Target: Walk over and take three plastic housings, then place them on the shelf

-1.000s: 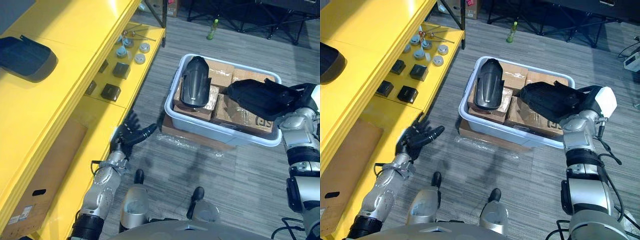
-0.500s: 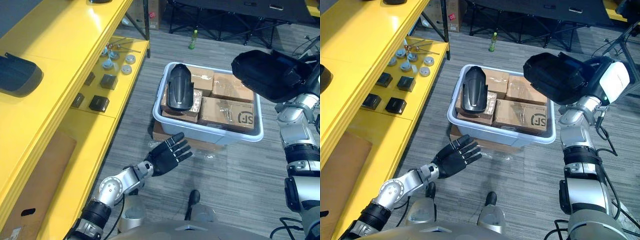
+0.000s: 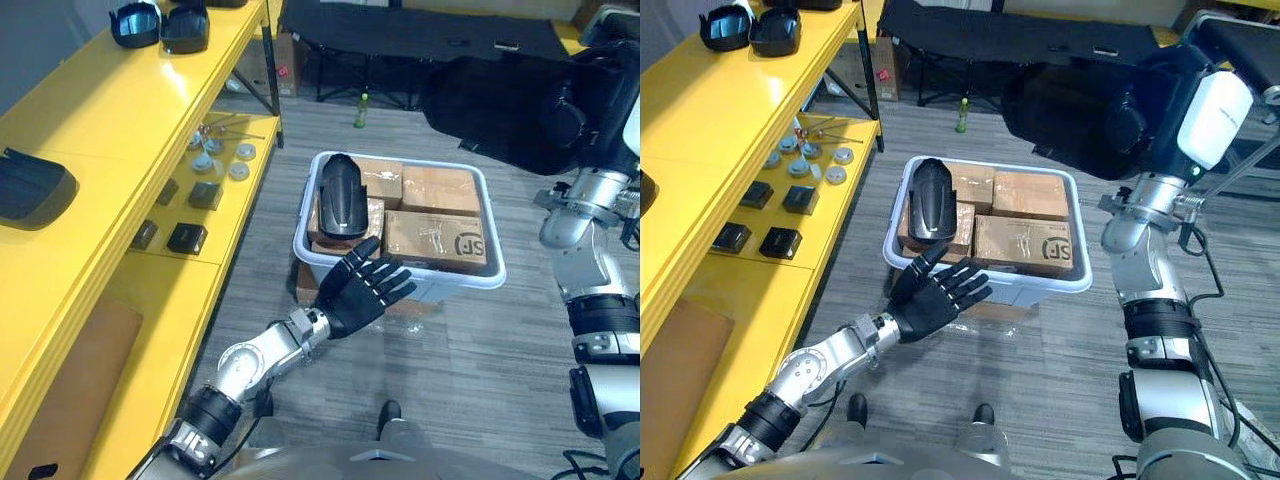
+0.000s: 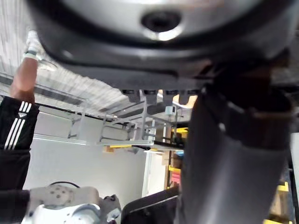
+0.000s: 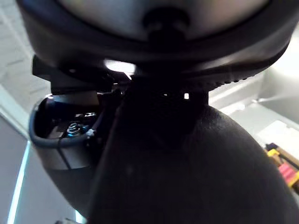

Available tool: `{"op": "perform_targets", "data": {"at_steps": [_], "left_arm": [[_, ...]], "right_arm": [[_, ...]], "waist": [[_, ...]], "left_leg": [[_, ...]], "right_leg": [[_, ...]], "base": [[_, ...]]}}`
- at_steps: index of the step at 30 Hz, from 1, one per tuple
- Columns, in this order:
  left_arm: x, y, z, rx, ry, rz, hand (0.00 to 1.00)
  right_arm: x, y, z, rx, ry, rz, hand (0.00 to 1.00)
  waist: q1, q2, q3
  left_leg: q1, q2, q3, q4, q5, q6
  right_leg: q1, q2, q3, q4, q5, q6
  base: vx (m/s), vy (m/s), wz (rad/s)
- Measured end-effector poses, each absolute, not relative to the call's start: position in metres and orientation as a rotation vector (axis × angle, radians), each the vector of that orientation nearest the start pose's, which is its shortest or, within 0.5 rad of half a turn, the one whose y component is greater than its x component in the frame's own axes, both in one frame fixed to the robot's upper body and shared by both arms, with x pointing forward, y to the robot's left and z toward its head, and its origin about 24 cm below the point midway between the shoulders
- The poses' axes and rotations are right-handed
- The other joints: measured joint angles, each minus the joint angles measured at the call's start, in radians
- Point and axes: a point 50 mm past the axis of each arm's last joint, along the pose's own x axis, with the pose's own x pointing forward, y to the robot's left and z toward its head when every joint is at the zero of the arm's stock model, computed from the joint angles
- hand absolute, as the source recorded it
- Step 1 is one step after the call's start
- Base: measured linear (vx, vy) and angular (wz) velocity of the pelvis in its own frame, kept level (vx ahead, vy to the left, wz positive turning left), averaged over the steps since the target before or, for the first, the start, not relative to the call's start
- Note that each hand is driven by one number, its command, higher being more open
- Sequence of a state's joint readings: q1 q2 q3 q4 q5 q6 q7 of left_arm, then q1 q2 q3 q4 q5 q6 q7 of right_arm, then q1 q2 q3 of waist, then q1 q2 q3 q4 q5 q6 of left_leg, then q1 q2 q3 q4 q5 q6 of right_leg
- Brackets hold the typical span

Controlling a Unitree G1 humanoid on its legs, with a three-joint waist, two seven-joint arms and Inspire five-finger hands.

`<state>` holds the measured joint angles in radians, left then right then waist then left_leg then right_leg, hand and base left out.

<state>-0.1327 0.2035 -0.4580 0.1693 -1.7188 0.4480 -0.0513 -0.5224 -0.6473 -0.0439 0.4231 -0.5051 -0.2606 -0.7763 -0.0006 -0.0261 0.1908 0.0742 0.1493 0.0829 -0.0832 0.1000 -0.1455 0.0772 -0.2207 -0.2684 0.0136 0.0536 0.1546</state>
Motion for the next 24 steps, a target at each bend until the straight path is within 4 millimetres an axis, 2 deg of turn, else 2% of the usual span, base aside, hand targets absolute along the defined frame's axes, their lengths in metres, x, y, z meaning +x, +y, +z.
{"op": "perform_targets", "data": {"at_steps": [3, 5, 10, 14, 19, 24], "left_arm": [[0.234, 0.043, 0.019, -1.407, 0.735, -0.574, 1.00], [0.238, 0.042, 0.013, -1.463, 0.726, -0.503, 1.00], [0.244, 0.050, 0.009, -1.535, 0.690, -0.395, 1.00], [0.245, 0.052, 0.005, -1.579, 0.690, -0.349, 1.00], [0.254, 0.046, 0.015, -1.625, 0.650, -0.355, 1.00], [0.265, 0.039, 0.028, -1.649, 0.583, -0.366, 1.00]], "right_arm": [[0.310, -0.269, 0.193, -0.919, -0.800, -0.703, 0.00], [0.307, -0.258, 0.184, -0.928, -0.824, -0.647, 0.00], [0.304, -0.235, 0.180, -0.875, -0.876, -0.569, 0.00], [0.300, -0.214, 0.170, -0.835, -0.878, -0.468, 0.00], [0.294, -0.190, 0.140, -0.801, -0.804, -0.339, 0.00], [0.288, -0.173, 0.117, -0.800, -0.745, -0.231, 0.00]], "waist": [[-0.008, 0.001, -0.005], [-0.009, -0.002, -0.025], [-0.017, -0.005, -0.030], [-0.021, -0.018, -0.042], [-0.023, -0.031, -0.053], [-0.023, -0.028, -0.055]], "left_leg": [[0.005, 0.001, 0.005, -0.001, 0.000, 0.000], [0.006, 0.001, 0.006, -0.001, 0.000, 0.000], [0.013, 0.001, 0.010, -0.001, 0.000, 0.000], [0.021, 0.001, 0.015, -0.001, 0.000, 0.000], [0.022, 0.000, 0.020, 0.000, 0.000, 0.000], [0.022, 0.000, 0.019, 0.000, 0.000, 0.000]], "right_leg": [[0.002, 0.000, 0.001, -0.003, -0.001, 0.001], [0.002, 0.001, 0.003, -0.003, -0.001, 0.001], [0.004, 0.001, 0.007, -0.003, 0.000, 0.002], [0.014, 0.001, 0.007, -0.012, 0.002, 0.004], [0.015, 0.000, 0.012, -0.016, 0.004, 0.005], [0.016, 0.000, 0.012, -0.016, 0.004, 0.005]], "base": [[-0.04, -0.005, -0.05], [-0.02, -0.002, -0.01], [-0.01, 0.000, -0.01], [-0.01, 0.002, -0.03], [0.00, 0.003, -0.01], [0.00, 0.000, 0.00]]}}
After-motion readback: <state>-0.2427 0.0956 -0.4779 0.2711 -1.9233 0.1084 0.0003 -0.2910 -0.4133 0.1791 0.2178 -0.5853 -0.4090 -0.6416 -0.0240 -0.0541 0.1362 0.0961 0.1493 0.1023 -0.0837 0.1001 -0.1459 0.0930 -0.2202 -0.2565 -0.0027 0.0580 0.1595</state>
